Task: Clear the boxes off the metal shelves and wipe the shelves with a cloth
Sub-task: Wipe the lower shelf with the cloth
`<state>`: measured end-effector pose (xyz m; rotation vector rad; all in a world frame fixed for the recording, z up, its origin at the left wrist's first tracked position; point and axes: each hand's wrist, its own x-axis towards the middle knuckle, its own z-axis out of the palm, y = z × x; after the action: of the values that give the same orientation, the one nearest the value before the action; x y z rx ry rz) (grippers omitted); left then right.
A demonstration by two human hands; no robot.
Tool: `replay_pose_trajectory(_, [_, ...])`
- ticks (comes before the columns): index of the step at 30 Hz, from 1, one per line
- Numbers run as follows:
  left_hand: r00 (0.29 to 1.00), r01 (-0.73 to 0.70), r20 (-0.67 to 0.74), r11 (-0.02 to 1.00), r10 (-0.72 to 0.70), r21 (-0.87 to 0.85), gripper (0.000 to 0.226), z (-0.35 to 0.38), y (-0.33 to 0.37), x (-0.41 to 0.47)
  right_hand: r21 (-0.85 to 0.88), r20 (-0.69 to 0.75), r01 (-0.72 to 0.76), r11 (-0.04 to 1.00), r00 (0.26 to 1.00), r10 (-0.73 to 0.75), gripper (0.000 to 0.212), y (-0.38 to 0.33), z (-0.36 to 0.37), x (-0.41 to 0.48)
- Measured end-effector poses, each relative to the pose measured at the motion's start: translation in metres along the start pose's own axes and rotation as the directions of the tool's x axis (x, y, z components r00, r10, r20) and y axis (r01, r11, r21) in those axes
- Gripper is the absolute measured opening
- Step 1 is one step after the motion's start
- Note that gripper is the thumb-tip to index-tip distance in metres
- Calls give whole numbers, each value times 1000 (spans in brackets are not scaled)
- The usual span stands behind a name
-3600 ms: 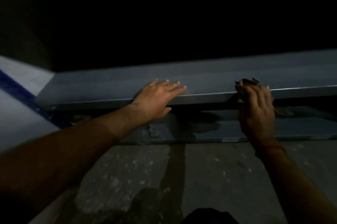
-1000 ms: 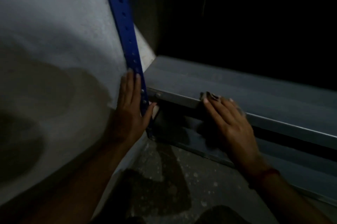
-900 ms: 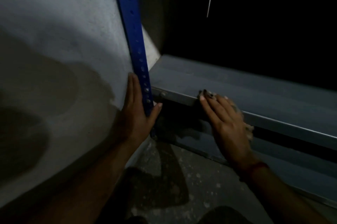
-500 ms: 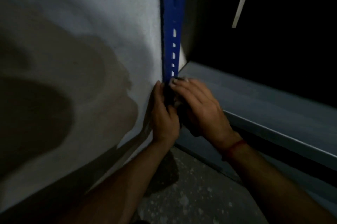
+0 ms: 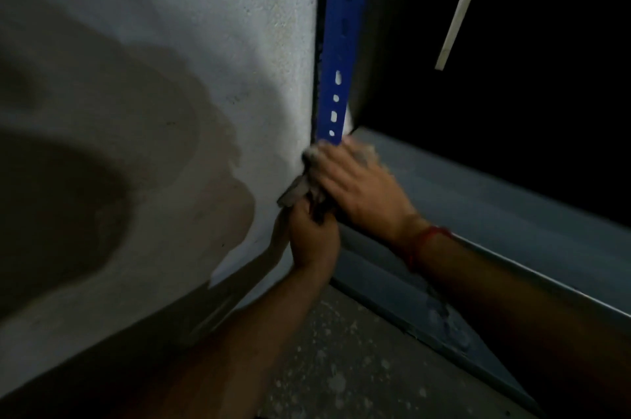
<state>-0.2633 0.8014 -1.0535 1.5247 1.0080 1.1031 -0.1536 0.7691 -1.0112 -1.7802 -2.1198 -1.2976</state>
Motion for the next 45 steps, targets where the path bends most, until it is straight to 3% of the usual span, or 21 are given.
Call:
replay_pose_trajectory(3, [999,-12,50,998,10,56,22,3,1,0,-48,156,148,988,978,-139,37,-3,0,-5])
replay_pose_trajectory(5, [1000,-1,27,999,2,-39,29,4,-1,1,-57,125,186,981,976,-178,32,13,-15,13])
replay_pose_trajectory(9, [996,40,79,986,-28,-159,64,9,-3,-3,-135,-171,92,987,979,-114,27,75,-77,75])
replay_pose_trajectory(12, [996,38,82,991,-27,-128,61,12,0,-5,-239,-373,-111,965,928,14,24,102,-111,116])
replay_pose_trajectory(15, [995,56,93,994,-48,-93,53,8,4,-3,-186,-423,-169,968,903,76,23,89,-96,113])
replay_pose_trajectory(21, [992,28,121,998,-20,-63,58,0,-1,3,-67,-215,74,995,973,-87,24,69,-61,69])
replay_pose_trajectory(24, [991,-34,128,999,37,-27,55,-3,3,2,69,-6,168,983,986,-168,18,23,-30,17])
replay_pose_trajectory(27, [984,-88,155,996,92,-35,59,-6,9,-1,235,111,12,972,993,-39,23,-5,-24,-19])
replay_pose_trajectory(31, [971,-188,152,982,187,-10,58,-3,18,-17,350,278,-247,904,949,151,35,-4,-40,-22])
replay_pose_trajectory(35, [877,-414,257,910,406,-23,59,-2,18,-24,406,392,-593,696,801,453,54,11,-62,-53])
replay_pose_trajectory(38, [829,-505,306,862,469,46,68,3,10,-27,439,441,-564,699,813,380,44,15,-61,-53])
replay_pose_trajectory(41, [866,-482,228,865,445,141,80,11,1,-25,499,431,-498,709,853,295,36,13,-42,-26])
replay_pose_trajectory(45, [876,-458,275,861,396,220,82,12,-10,-24,528,488,-601,600,793,365,22,29,-20,4])
